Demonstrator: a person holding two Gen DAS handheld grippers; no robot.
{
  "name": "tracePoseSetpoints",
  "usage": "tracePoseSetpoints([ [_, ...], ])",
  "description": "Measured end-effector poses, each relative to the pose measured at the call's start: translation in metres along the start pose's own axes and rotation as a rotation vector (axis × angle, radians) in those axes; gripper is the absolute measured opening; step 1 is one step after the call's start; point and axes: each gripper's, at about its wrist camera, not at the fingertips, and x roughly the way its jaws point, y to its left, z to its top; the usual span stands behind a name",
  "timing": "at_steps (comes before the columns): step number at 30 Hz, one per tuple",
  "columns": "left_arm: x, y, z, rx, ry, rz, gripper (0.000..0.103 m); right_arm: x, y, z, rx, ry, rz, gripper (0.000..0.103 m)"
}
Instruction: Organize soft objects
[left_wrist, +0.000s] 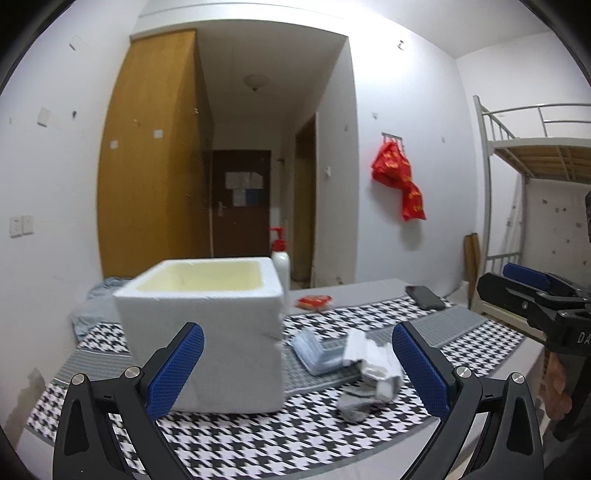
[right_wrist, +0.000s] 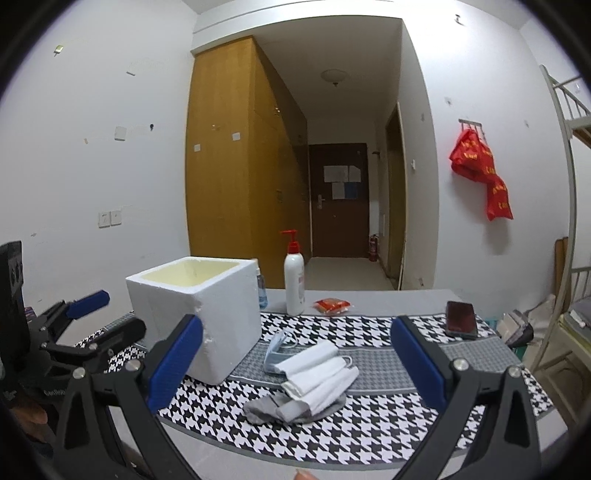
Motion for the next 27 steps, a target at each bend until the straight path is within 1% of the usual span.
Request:
tracePoseSetpoints([
  [5,0.014,-0.011,-0.006,0.013,0.047,-0.034,0.102,0.000,-0.008,-0.008,0.002,0.018,-0.037,0.103],
  [13,0.036,-0.027,-0.015,0.034,0.119,-0.094,0.102,0.005,-0.018,-0.017,0.009,0.053,-0.069,0.103],
  [16,0.046,-0.030,-0.018,0.028,0.155,-0.109,0.102,0.007,-0.024,-0.022,0.012,0.068,-0.087,0.103],
  [20,0.055,-0.033,-0.020,0.028,0.186,-0.109,0.102,0.013,-0.034,-0.028,0.023,0.098,-0.099,0.103],
  [27,0.070,-0.044,-0.026,0.051,0.242,-0.141,0.102,0.023,-0.046,-0.037,0.045,0.137,-0.097,0.103],
])
